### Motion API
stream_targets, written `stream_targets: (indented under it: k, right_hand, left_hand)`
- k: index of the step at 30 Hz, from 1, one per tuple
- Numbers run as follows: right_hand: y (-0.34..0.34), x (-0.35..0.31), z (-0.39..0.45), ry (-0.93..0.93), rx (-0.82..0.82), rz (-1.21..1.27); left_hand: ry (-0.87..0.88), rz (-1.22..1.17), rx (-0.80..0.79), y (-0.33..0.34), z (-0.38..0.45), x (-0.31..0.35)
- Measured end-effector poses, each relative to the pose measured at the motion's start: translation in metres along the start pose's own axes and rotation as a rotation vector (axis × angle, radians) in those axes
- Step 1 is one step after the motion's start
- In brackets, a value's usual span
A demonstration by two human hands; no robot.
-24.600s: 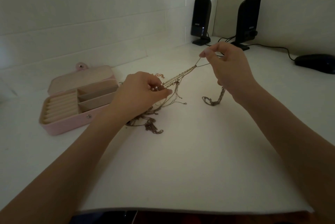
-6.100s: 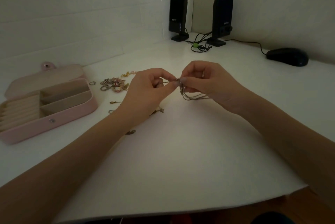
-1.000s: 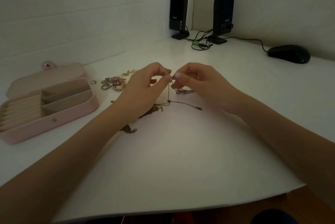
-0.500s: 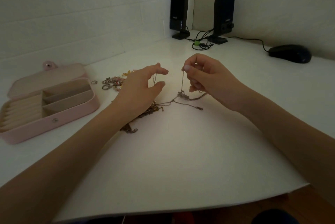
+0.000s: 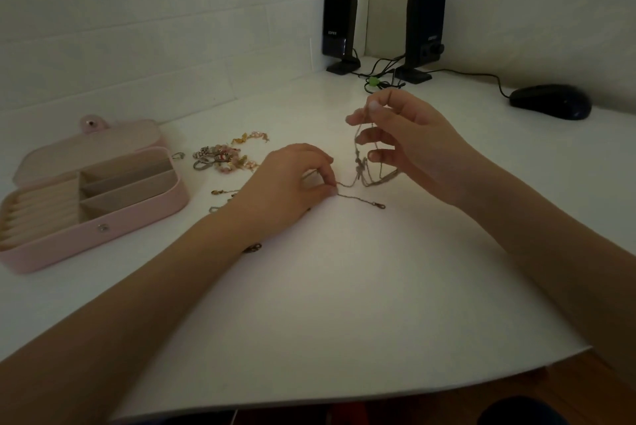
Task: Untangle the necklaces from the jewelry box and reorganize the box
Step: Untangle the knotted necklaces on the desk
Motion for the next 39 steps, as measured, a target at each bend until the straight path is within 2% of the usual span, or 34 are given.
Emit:
stream_targets:
  k: [5, 11, 15, 18, 19, 21, 23, 25, 30, 32, 34, 36, 39]
  right_hand:
    - [-0.007, 0.003, 0.0, 0.048, 0.05, 0.026]
    - [-0.02, -0.003, 0.001, -0.034, 0.135, -0.296]
    - [-0.023, -0.004, 0.002, -0.03, 0.155, -0.159]
    - [-0.024, -0.006, 0.001, -0.031, 0.156, -0.035]
    - [-0.023, -0.007, 0.001, -0.033, 0.143, -0.004]
    - [-0.016, -0.008, 0.001, -0.037, 0.089, 0.07]
    - [-0.006, -0.01, 0.0, -0.046, 0.005, 0.157]
    - [0.005, -0.012, -0.002, -0.052, -0.082, 0.219]
    - [0.019, -0.016, -0.006, -0.06, -0.209, 0.281]
    - [0.019, -0.016, -0.006, -0.054, -0.218, 0.267]
    - [0.012, -0.013, -0.006, -0.034, -0.161, 0.184]
    - [0.001, -0.007, -0.005, 0.004, -0.064, -0.035]
    - [-0.002, 0.001, -0.004, 0.021, -0.015, -0.378]
  left_hand:
    - [-0.036, 0.063, -0.07, 0.005, -0.001, -0.004]
    - [-0.072, 0.166, -0.005, -0.009, -0.002, -0.013]
    - [-0.119, 0.332, 0.048, -0.018, -0.002, -0.027]
    - [-0.047, 0.461, 0.153, -0.029, -0.002, -0.016]
    - [-0.008, 0.436, 0.19, -0.031, -0.002, -0.009]
    - [0.027, 0.224, 0.194, -0.028, -0.003, 0.002]
    - [-0.045, -0.037, 0.071, -0.009, -0.001, 0.005]
    - [-0.097, -0.204, -0.042, 0.011, 0.0, 0.007]
    - [-0.172, -0.57, -0.069, 0.018, 0.001, 0.006]
    - [-0.185, -0.608, -0.035, 0.012, 0.0, 0.004]
    - [-0.146, -0.495, 0.0, 0.002, 0.001, 0.002]
    - [-0.105, -0.338, 0.035, -0.01, 0.001, 0.002]
    - [-0.084, -0.307, 0.094, -0.021, 0.001, 0.003]
Point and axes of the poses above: each hand's wrist, its own z-axis towards the middle knuckle, its own y-axis out of the palm, x = y × z, the point moved 10 cm from there along z, towards the middle knuckle, and after that the axes turned 1 degree about z, right-handed, at the moved point
